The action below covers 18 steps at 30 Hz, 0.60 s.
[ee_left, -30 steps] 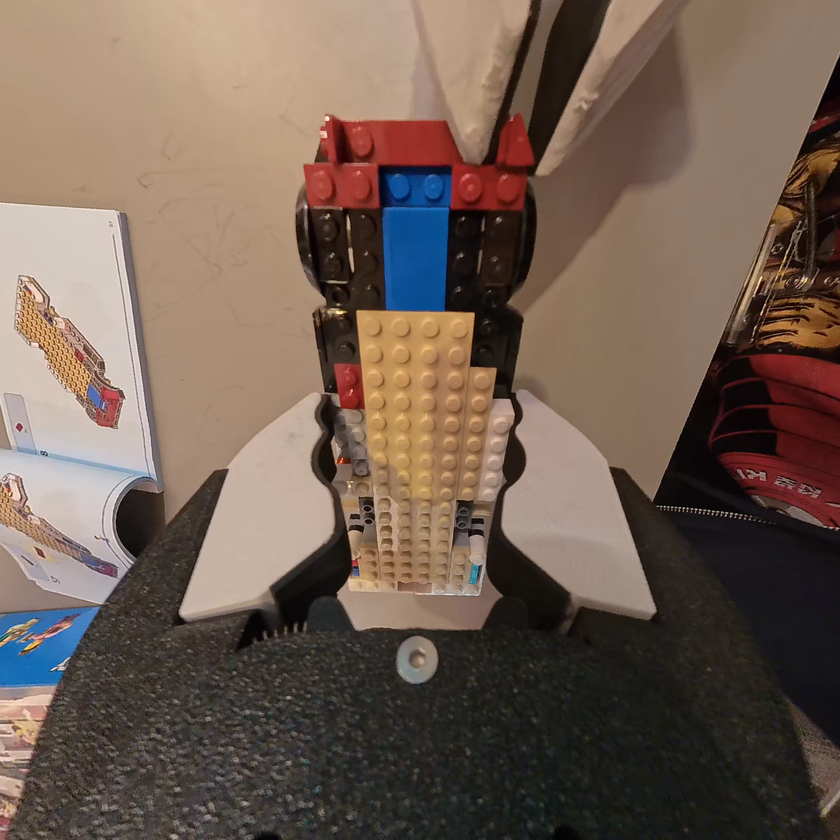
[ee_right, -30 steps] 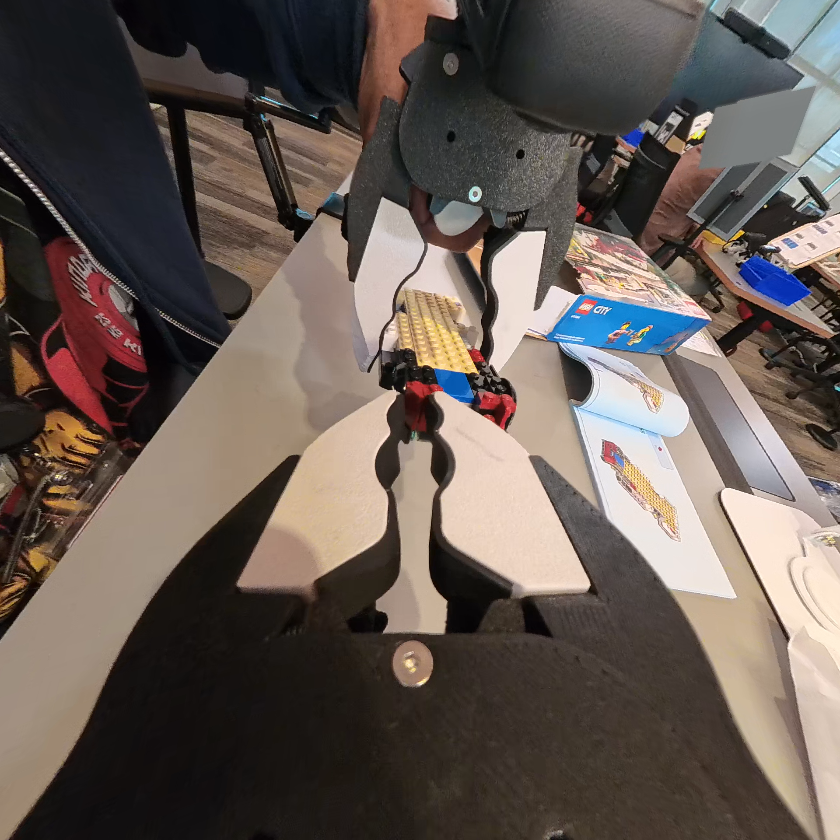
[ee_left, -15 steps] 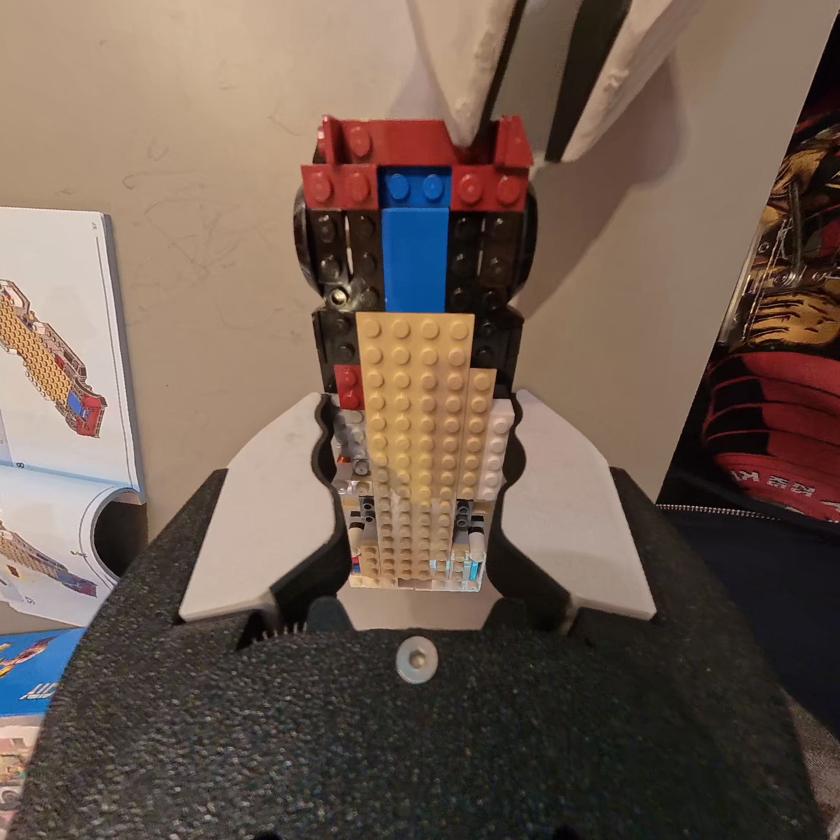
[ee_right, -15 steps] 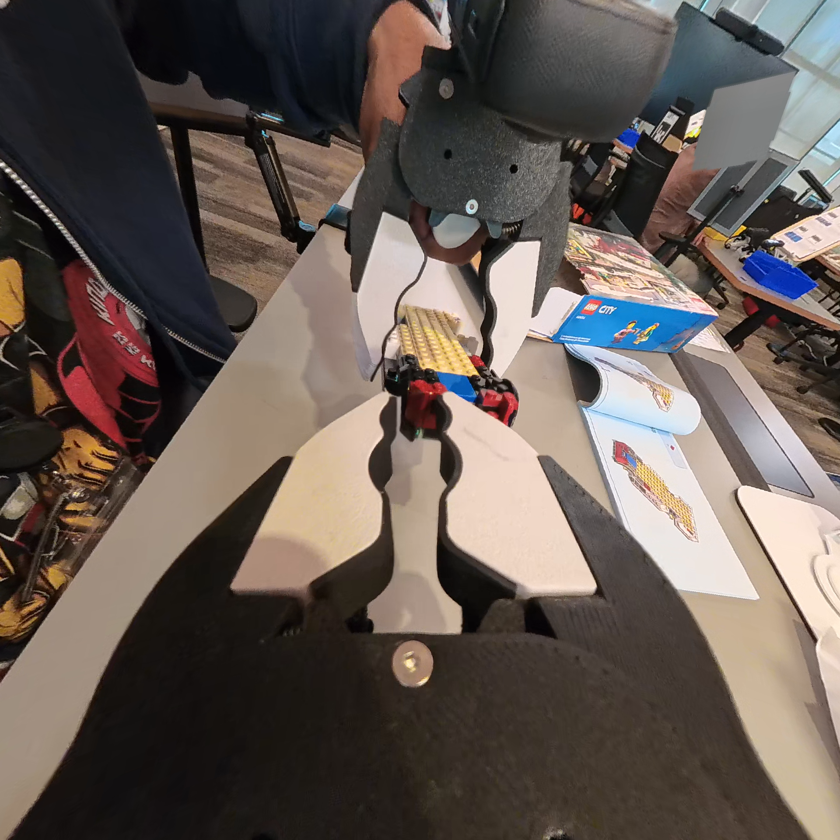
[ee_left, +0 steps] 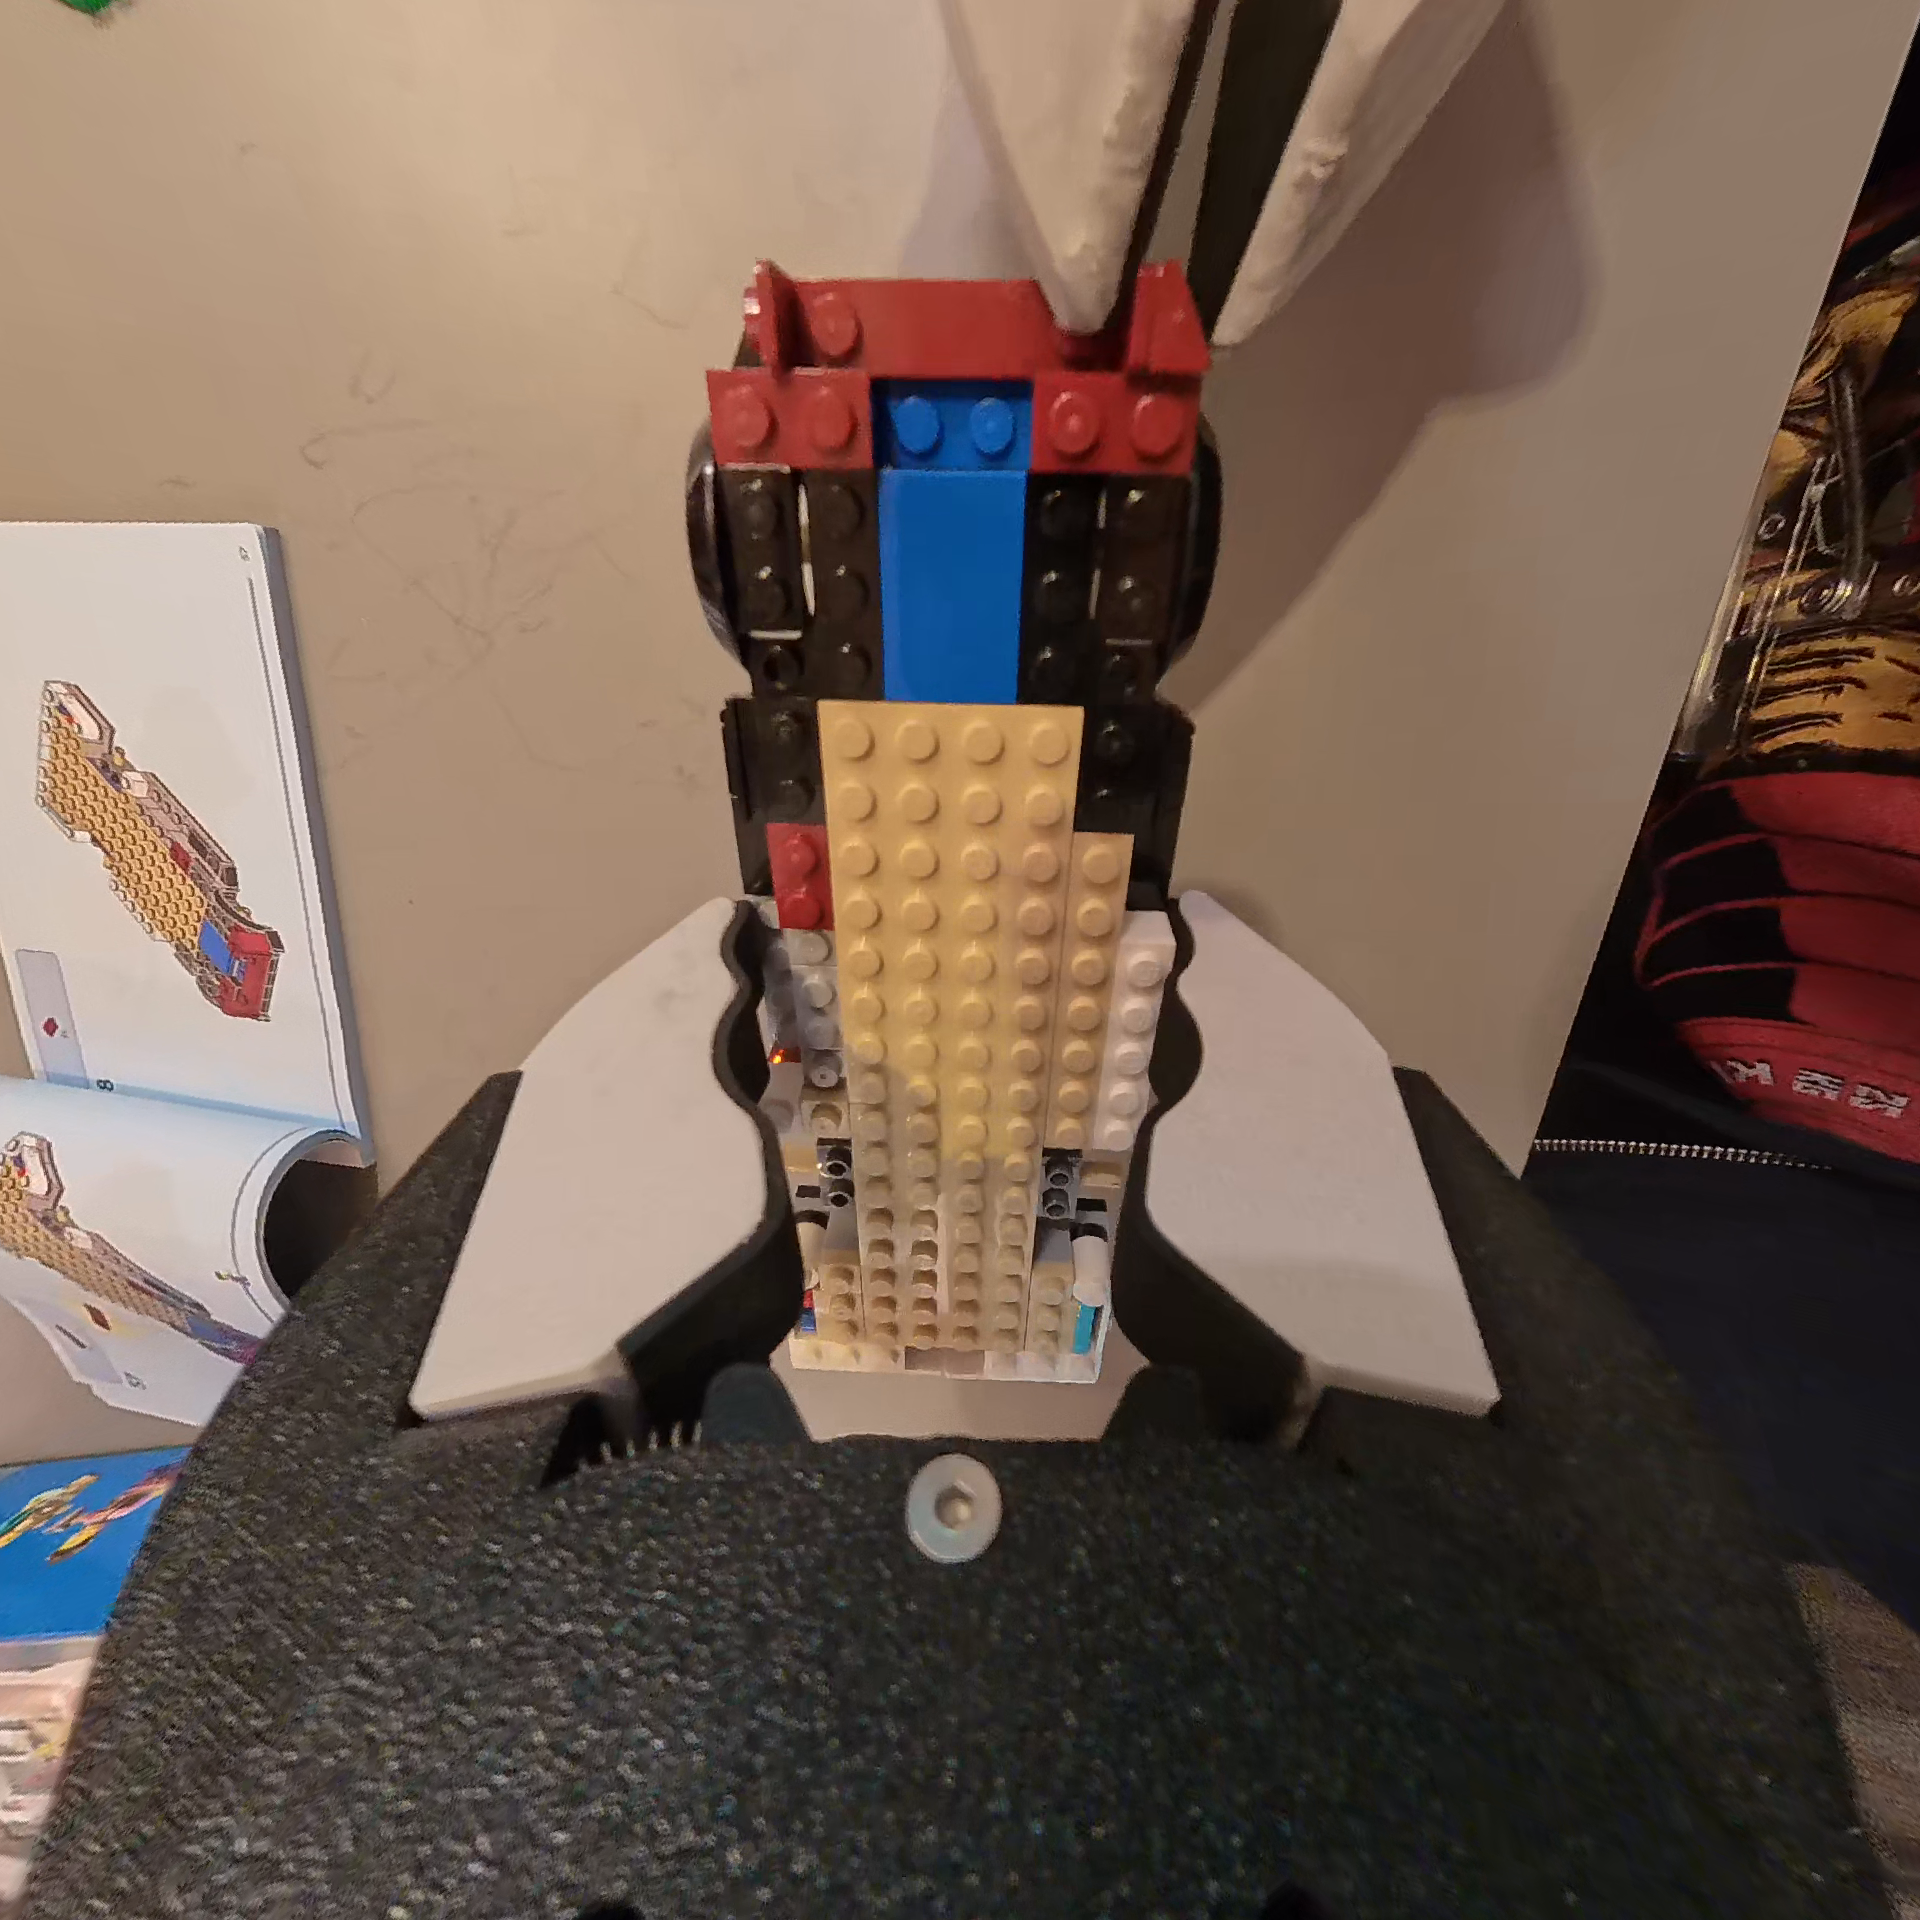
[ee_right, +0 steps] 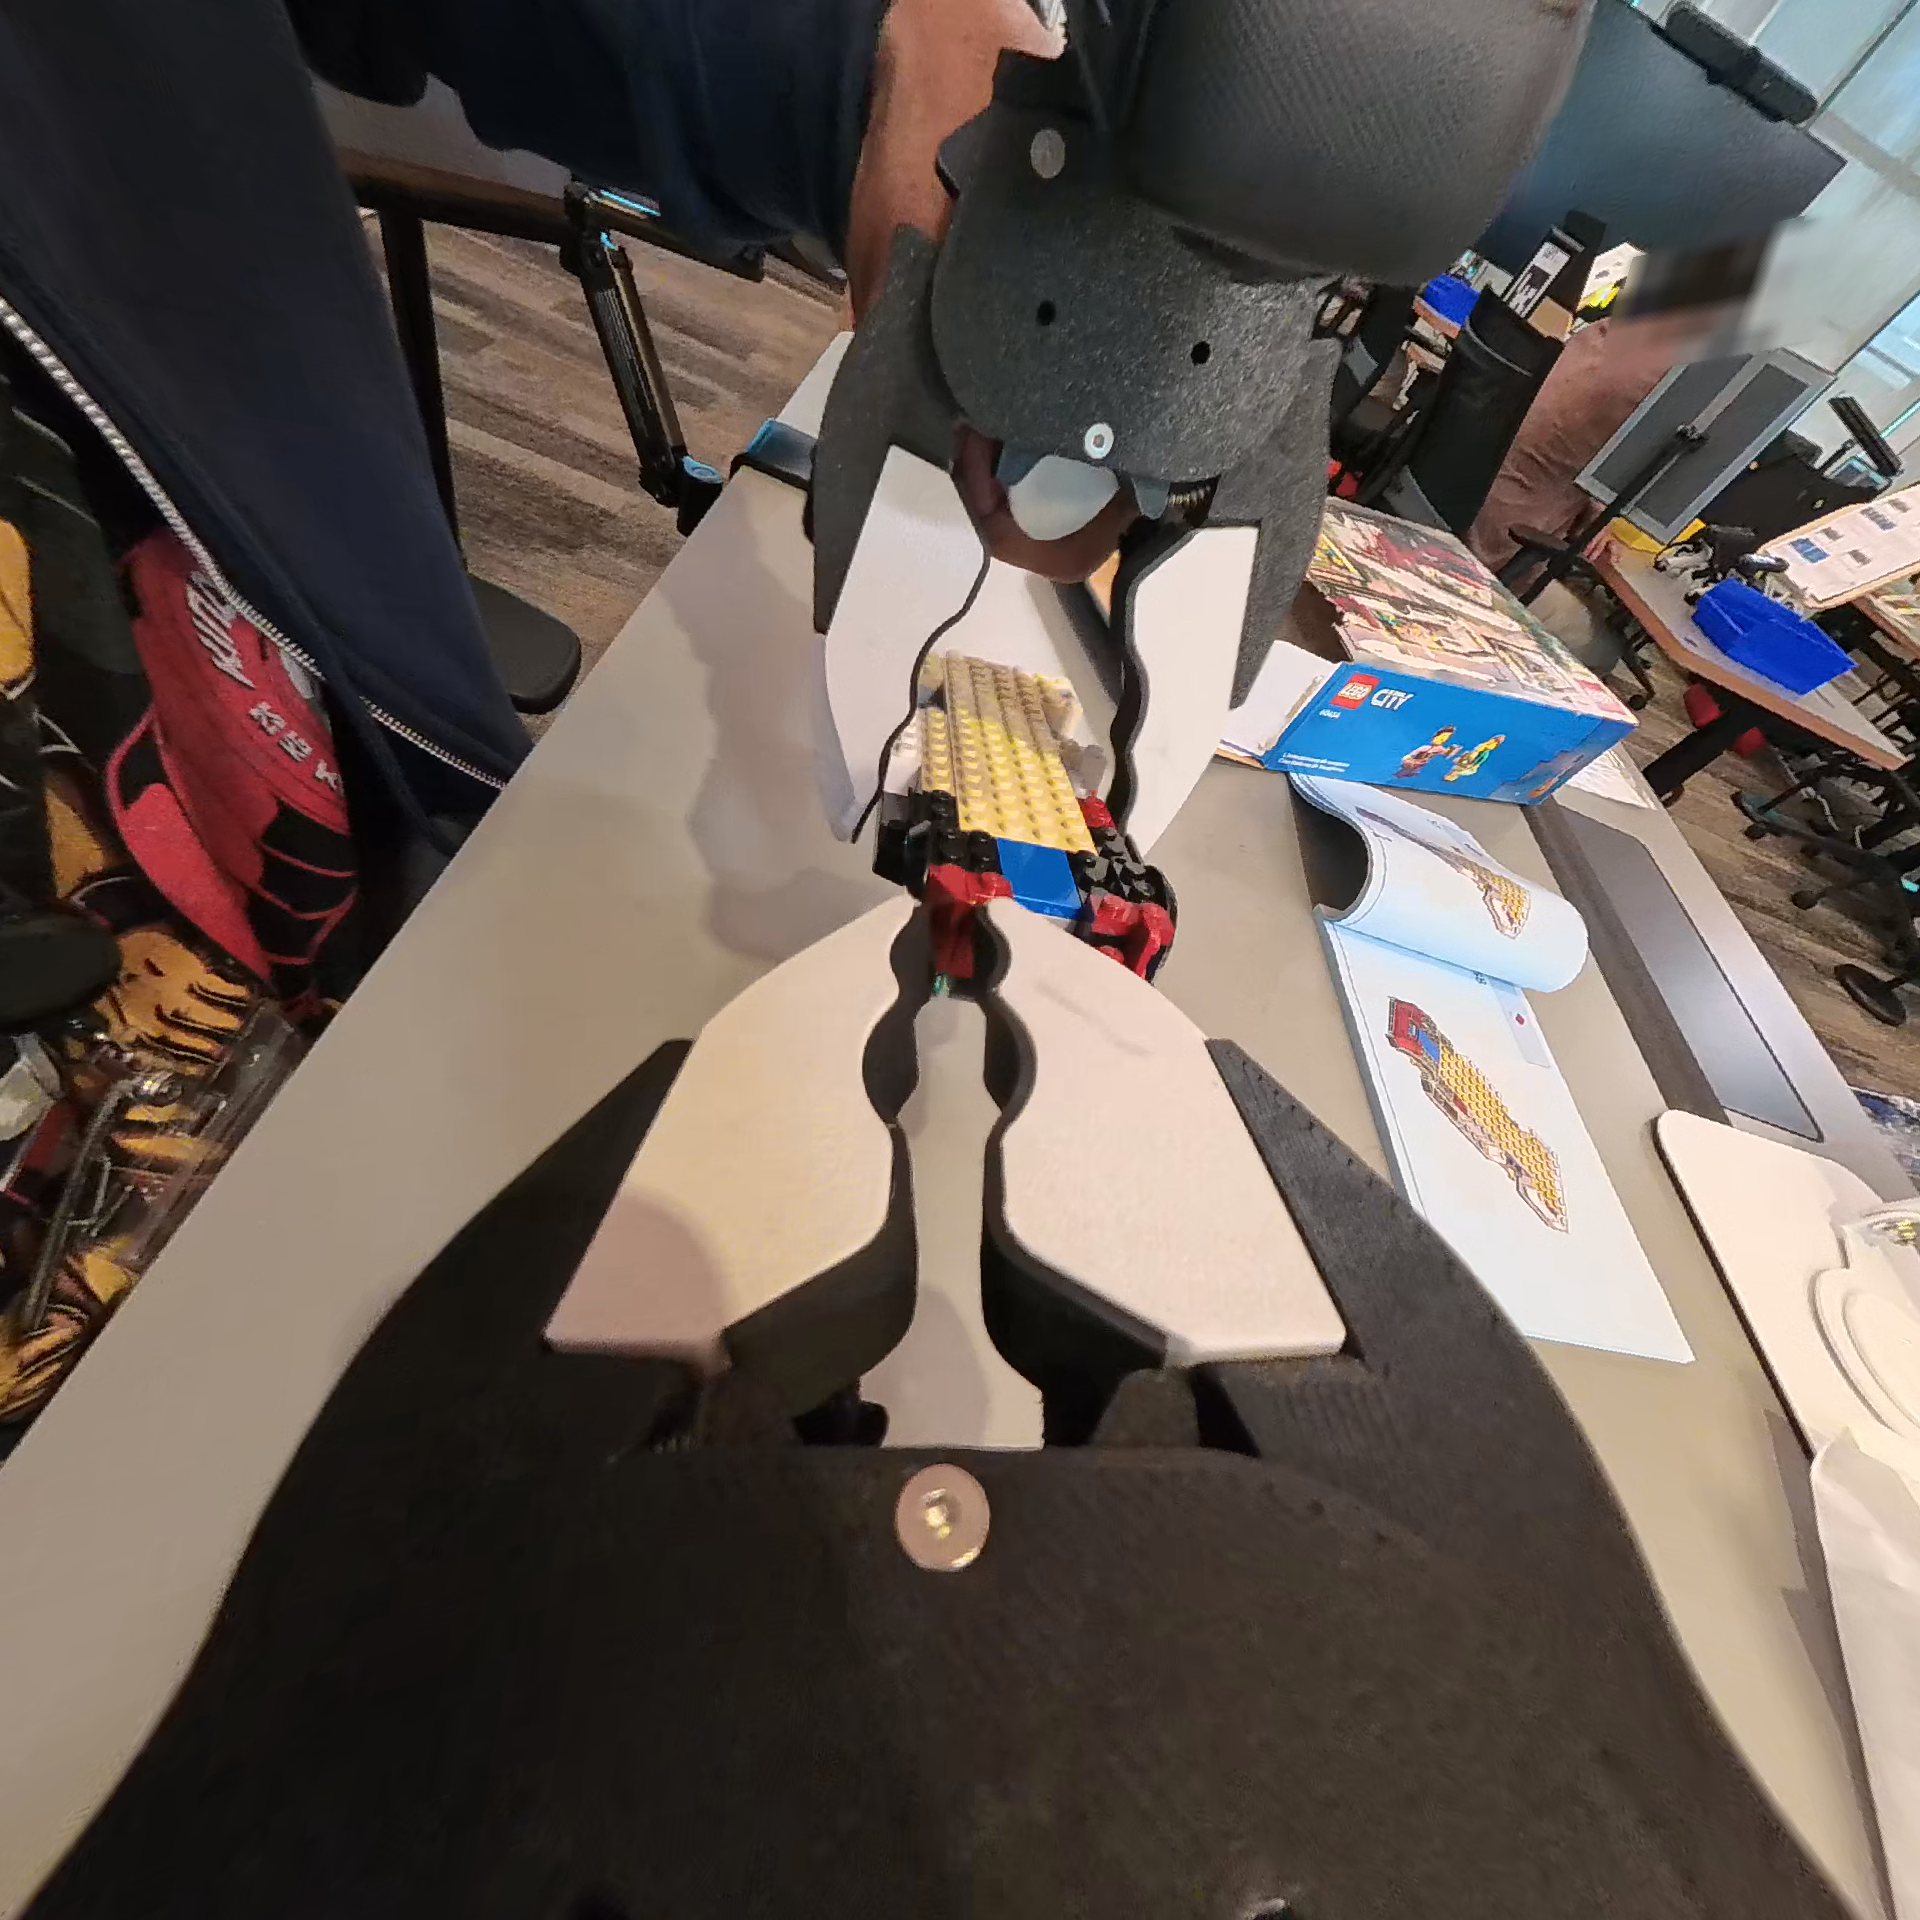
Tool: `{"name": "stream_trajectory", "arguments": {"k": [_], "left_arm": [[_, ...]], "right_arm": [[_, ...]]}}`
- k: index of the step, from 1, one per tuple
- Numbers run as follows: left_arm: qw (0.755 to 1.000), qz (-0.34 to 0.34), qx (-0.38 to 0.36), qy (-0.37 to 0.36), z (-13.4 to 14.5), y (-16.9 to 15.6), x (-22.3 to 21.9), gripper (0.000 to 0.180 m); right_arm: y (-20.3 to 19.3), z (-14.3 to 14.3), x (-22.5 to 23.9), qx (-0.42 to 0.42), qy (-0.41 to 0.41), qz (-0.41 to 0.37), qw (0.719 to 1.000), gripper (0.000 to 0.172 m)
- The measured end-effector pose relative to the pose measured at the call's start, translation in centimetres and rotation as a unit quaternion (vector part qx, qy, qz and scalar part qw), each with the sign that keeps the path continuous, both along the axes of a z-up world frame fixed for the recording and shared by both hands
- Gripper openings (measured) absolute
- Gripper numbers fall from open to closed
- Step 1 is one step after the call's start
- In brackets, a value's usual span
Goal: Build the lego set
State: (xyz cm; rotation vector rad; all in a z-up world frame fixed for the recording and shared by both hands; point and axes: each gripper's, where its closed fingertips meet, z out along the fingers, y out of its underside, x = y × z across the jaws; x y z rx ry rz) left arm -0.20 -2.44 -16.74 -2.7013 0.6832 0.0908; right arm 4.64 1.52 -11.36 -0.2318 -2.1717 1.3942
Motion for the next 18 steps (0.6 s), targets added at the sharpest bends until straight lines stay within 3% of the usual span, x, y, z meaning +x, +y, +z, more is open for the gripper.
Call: {"name": "stream_trajectory", "arguments": {"k": [18], "left_arm": [[1.000,-0.010,-0.008,0.009,0.01,-0.37,0.21,0.073]], "right_arm": [[-0.21,-0.38,0.39,0.008,-0.012,0.021,1.000,0.005]]}}
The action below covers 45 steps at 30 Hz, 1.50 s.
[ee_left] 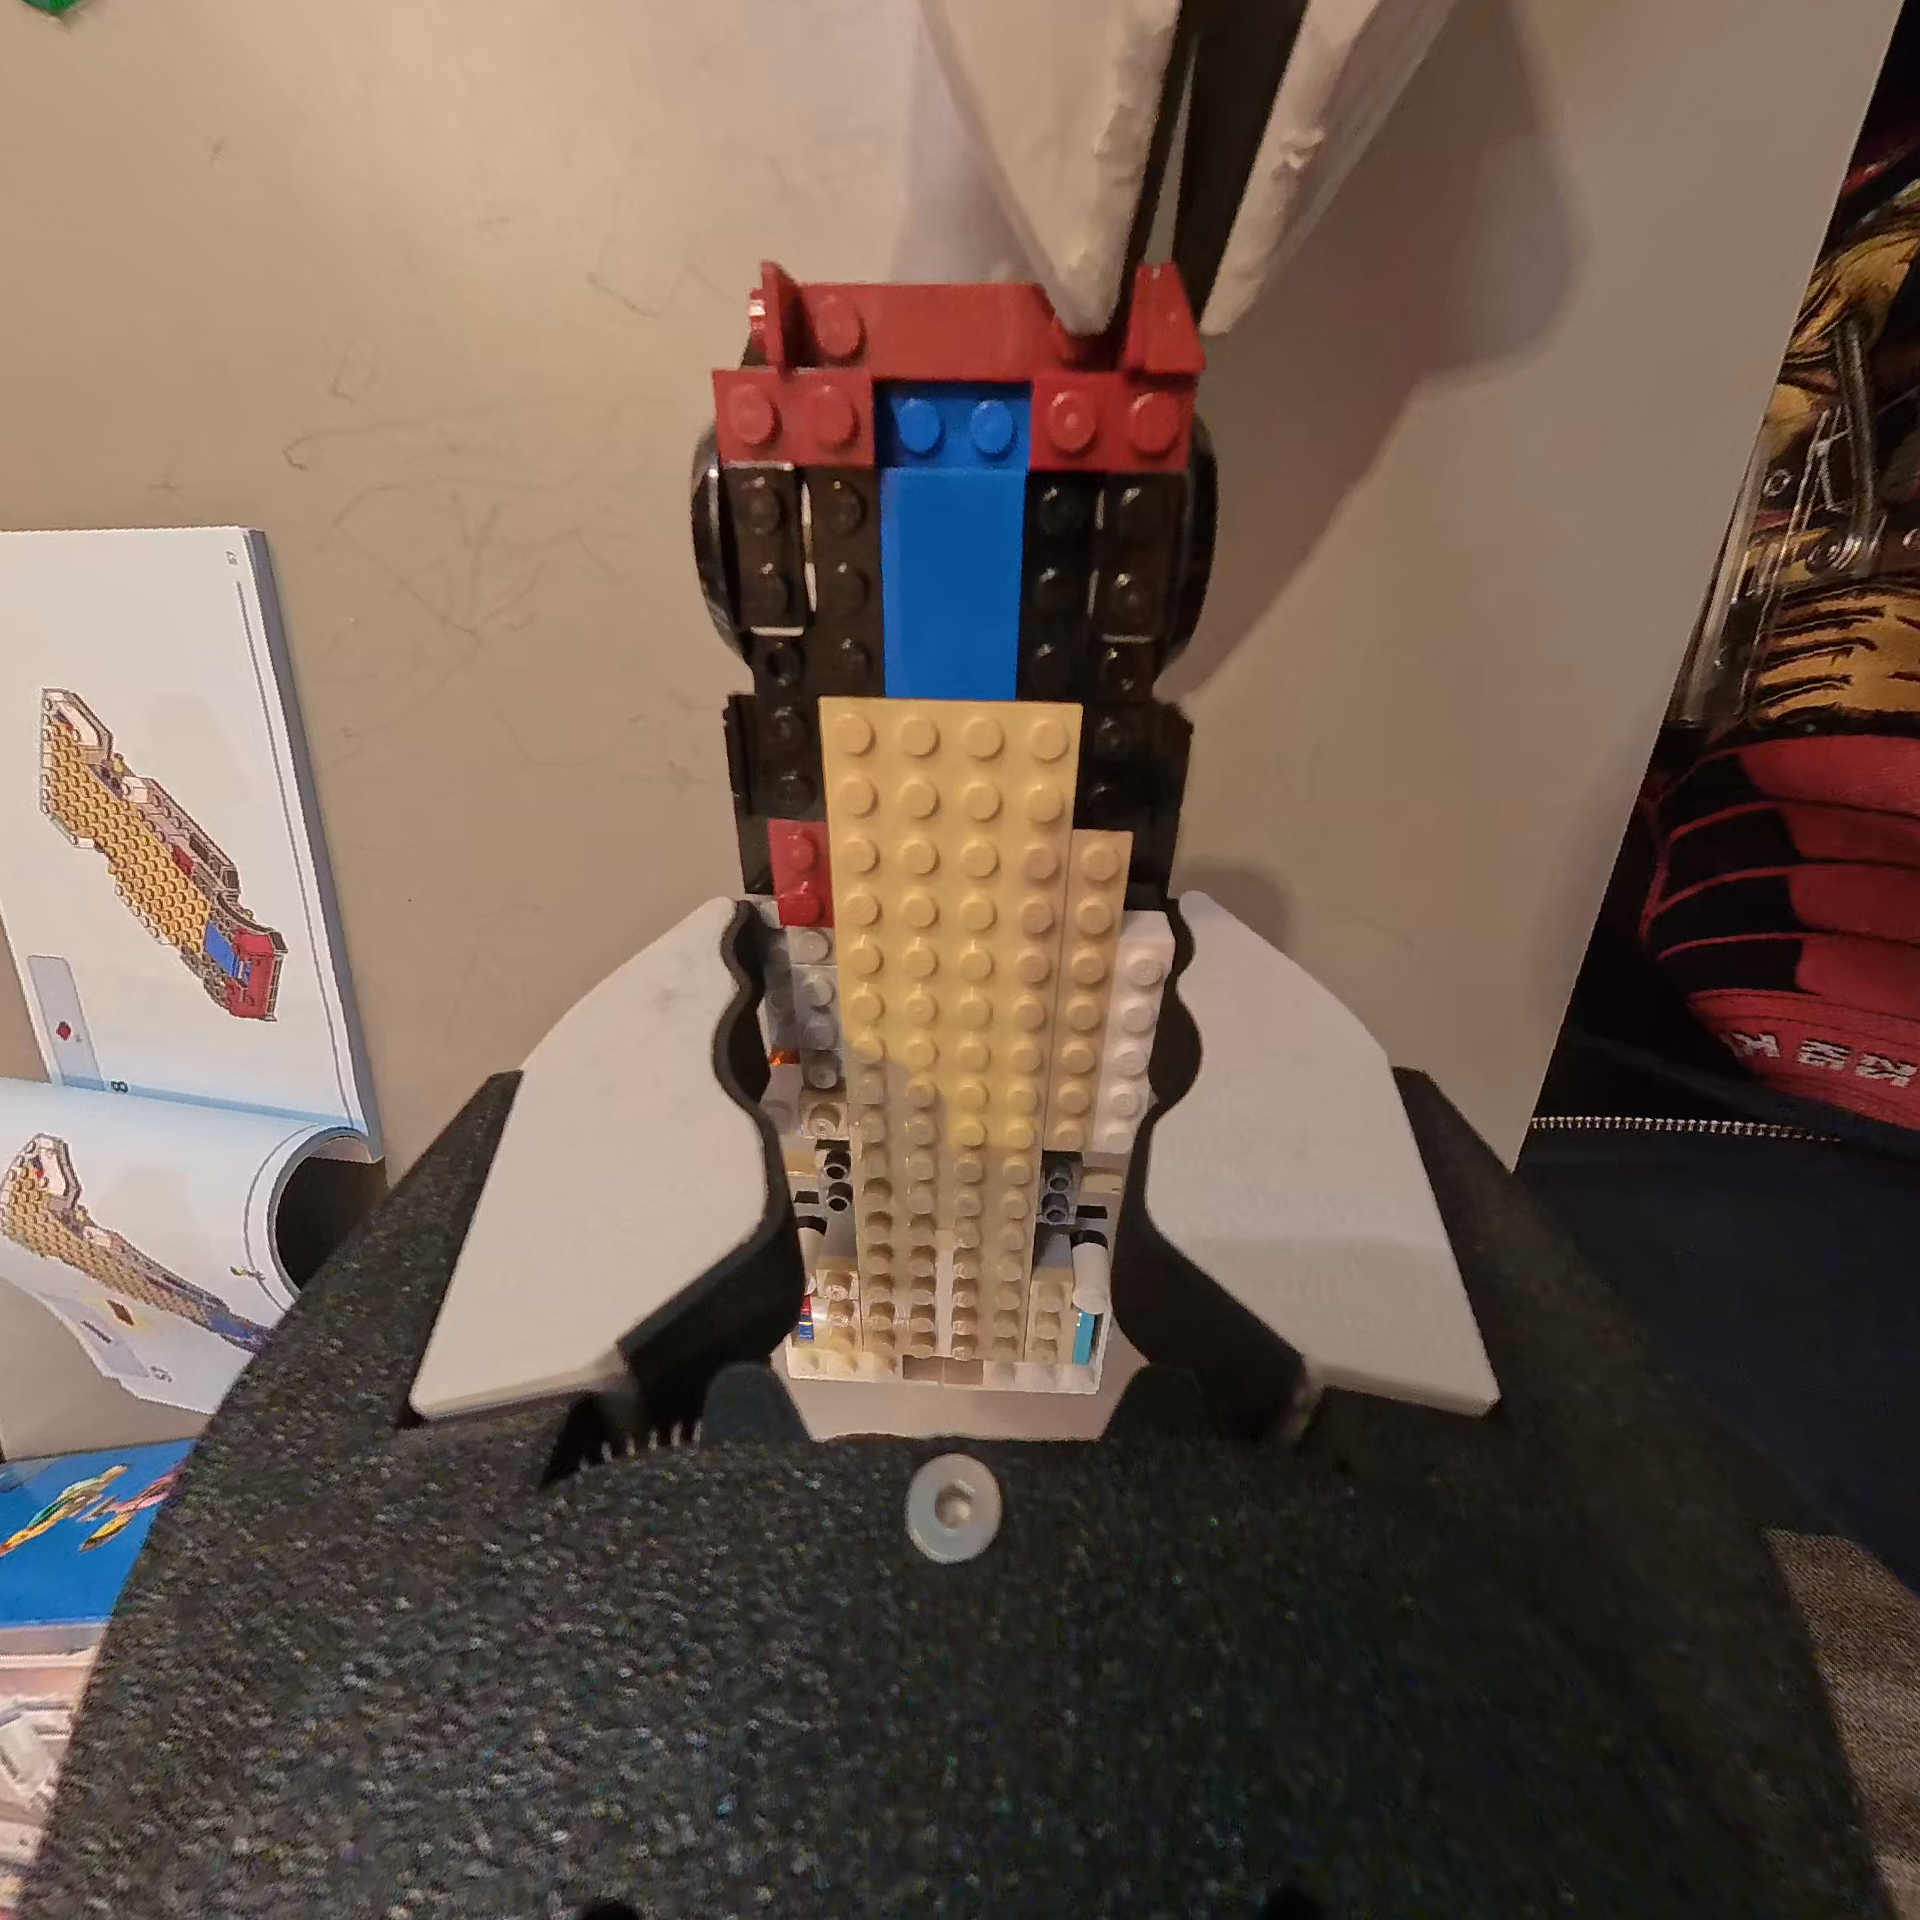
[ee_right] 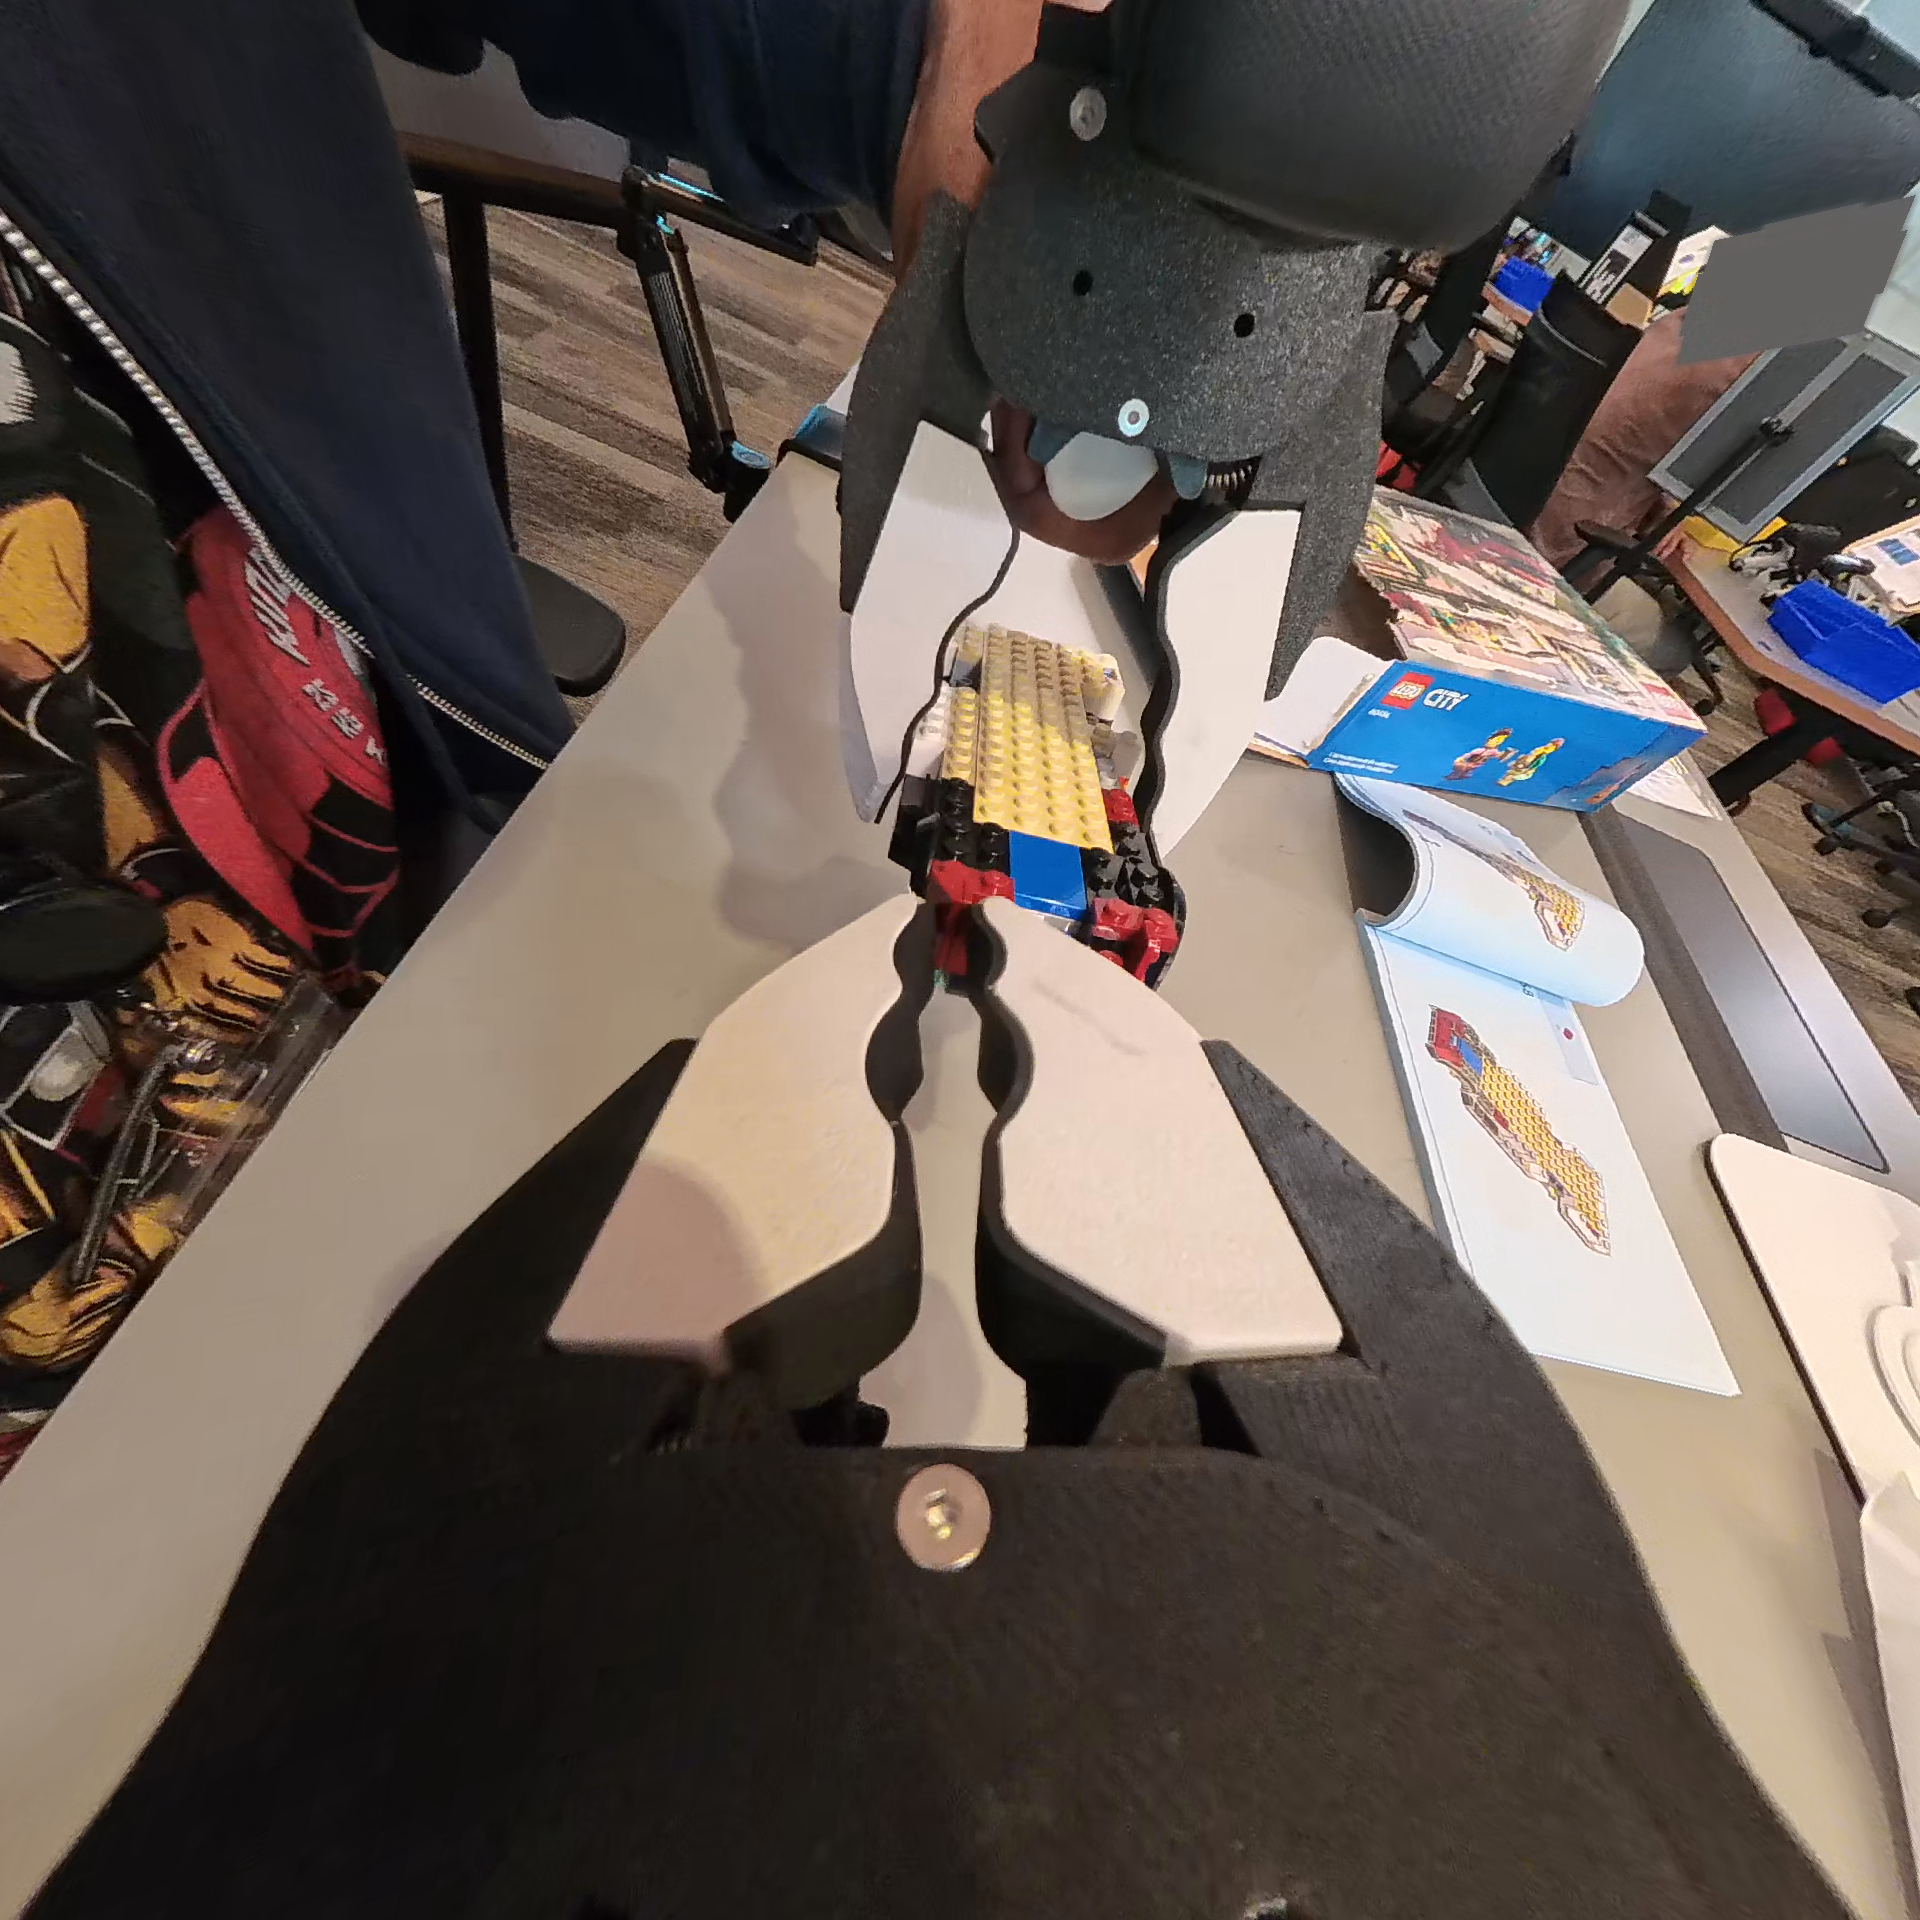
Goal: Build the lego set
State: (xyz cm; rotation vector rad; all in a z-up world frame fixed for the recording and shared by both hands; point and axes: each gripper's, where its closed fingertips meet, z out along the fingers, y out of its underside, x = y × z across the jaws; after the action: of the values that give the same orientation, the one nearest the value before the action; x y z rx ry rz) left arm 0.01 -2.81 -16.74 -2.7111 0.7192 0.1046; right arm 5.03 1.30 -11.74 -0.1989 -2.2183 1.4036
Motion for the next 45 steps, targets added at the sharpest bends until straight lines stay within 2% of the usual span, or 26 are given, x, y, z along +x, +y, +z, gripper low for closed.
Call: {"name": "stream_trajectory", "arguments": {"k": [14,22,25,29,34,39,45], "left_arm": [[0.999,-0.004,0.001,0.046,-0.4,0.5,-0.7,0.073],[0.998,0.002,0.023,0.060,-0.8,1.0,-1.4,0.073],[0.997,0.022,0.045,0.059,-1.2,2.0,-2.3,0.073],[0.992,0.058,0.098,0.059,-1.5,4.4,-4.2,0.073],[0.977,0.078,0.199,0.008,0.1,8.4,-4.7,0.073],[0.952,0.083,0.287,-0.068,1.8,11.4,-3.9,0.073],[0.920,0.068,0.355,-0.153,2.6,11.8,-3.2,0.073]], "right_arm": [[0.1,-0.6,-0.3,-0.001,0.005,-0.018,1.000,0.007],[0.4,-0.9,-1.0,0.001,-0.018,-0.031,0.999,0.006],[1.2,-0.8,-2.0,0.001,-0.005,-0.079,0.997,0.008],[3.6,1.3,-2.9,-0.010,0.008,-0.172,0.985,0.031],[7.2,2.7,-0.9,0.018,0.010,-0.266,0.964,0.037],[9.7,1.1,2.3,0.070,-0.030,-0.353,0.932,0.037],[11.0,-1.4,6.7,0.111,-0.099,-0.418,0.896,0.034]]}}
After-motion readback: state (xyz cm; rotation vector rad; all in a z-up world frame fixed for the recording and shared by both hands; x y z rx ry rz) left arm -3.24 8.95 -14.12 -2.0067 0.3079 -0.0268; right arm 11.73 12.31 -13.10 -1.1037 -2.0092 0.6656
